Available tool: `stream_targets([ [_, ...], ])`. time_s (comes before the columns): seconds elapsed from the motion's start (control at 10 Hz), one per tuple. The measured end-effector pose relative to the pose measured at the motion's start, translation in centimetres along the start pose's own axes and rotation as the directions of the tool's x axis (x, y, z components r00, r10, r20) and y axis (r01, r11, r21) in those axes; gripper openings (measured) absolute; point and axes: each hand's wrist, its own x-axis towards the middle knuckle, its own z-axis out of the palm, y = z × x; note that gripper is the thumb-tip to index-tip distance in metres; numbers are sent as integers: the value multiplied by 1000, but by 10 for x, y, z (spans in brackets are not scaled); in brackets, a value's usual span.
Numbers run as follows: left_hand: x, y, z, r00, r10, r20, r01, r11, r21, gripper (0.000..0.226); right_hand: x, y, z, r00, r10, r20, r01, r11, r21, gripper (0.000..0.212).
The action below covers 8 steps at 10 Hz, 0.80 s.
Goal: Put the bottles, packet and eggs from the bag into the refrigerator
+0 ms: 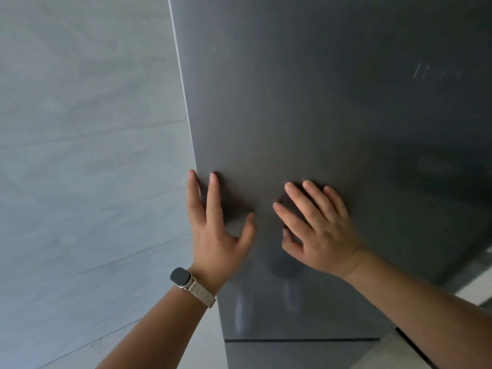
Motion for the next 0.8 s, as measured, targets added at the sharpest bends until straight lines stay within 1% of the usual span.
stream_targets([
  [0.1, -4, -8, -10, 996, 80, 47, -81, 997, 7, 74, 6, -8, -13, 997, 46, 66, -47, 999, 13, 48],
  [0.2, -9, -11, -20, 982, 175, 72, -181, 980, 86, 63, 9, -15, -26, 985, 114, 130, -120, 992, 40, 44],
  [0.3, -18, -11, -29, 949, 285, 138, -304, 942, 140, 56, 3, -21, -35, 967, 155, 203, -166, 985, 40, 43],
  [0.4, -24, -9, -35, 918, 329, 223, -367, 916, 160, 52, -5, -25, -41, 946, 190, 262, -204, 979, 29, 43],
  [0.5, -27, -5, -41, 887, 354, 297, -408, 902, 142, 49, -11, -29, -49, 912, 230, 340, -257, 966, 34, 44],
  [0.6, -29, 1, -43, 854, 355, 380, -426, 897, 119, 48, -17, -34, -60, 842, 281, 460, -316, 949, 0, 50],
  [0.7, -31, 5, -43, 810, 312, 496, -434, 889, 150, 50, -23, -35, -73, 782, 319, 535, -361, 932, -29, 54],
  [0.8, -38, 14, -49, 781, 242, 576, -416, 889, 190, 53, -29, -39, -87, 727, 353, 589, -397, 916, -59, 57],
])
